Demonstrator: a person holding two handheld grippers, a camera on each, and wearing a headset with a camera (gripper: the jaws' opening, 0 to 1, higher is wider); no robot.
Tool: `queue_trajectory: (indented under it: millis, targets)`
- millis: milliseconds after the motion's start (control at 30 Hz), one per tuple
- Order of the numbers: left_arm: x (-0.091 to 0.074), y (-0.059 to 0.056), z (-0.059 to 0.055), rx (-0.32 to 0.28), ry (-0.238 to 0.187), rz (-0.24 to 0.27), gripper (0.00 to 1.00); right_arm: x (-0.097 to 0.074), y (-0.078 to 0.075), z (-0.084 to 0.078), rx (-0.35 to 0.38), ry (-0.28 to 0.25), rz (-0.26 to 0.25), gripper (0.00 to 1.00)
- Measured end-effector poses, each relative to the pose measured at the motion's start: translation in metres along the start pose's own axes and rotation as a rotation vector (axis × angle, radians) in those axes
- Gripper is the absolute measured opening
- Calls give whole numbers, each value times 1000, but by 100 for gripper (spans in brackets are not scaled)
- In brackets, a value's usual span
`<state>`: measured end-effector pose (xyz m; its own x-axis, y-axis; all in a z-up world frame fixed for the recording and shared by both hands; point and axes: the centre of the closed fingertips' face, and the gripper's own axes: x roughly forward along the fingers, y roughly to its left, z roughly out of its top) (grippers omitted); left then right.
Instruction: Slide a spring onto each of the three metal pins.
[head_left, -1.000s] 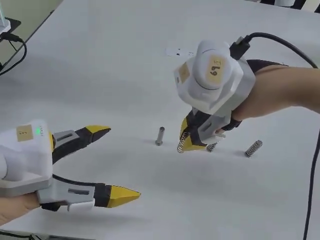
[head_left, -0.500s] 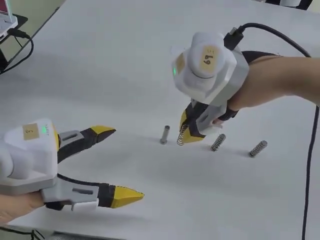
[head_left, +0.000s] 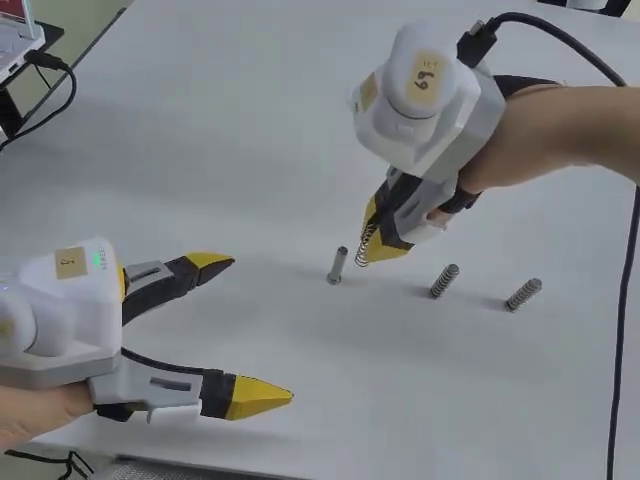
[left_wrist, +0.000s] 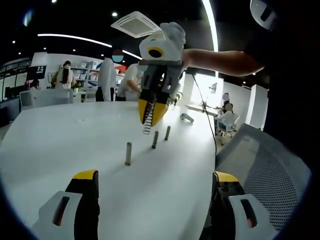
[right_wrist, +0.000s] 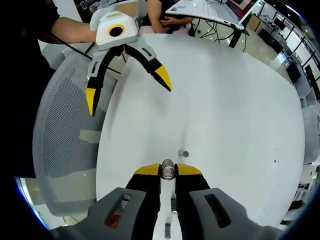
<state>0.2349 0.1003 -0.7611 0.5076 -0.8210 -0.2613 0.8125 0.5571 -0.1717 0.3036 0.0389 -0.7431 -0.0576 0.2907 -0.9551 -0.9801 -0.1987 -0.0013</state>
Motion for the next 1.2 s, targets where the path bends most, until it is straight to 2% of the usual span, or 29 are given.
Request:
queue_trajectory:
  millis: [700, 967, 1200]
  targets:
    - [-2, 3, 8, 2, -13, -8, 89, 1, -15, 4, -12, 0, -8, 7]
    - [-3, 7, 8, 3, -17, -6, 89, 9, -21, 5, -20, 7, 0, 7]
    - [-4, 10, 14, 7, -27, -4, 88, 16, -25, 5, -38, 17, -3, 7]
